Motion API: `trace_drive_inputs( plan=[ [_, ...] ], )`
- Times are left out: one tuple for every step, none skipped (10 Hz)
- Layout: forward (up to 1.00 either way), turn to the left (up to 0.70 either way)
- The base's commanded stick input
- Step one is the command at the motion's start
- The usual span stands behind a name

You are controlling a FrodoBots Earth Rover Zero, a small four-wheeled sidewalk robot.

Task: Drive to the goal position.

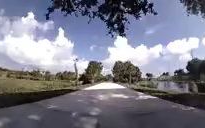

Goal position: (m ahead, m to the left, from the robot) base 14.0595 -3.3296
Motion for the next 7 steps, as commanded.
trace_drive_inputs(
  plan=[
    [0.85, 0.00],
    [0.85, 0.00],
    [0.85, 0.00],
    [0.85, 0.00],
    [0.85, 0.00],
    [0.85, 0.00],
    [0.85, 0.00]
  ],
)
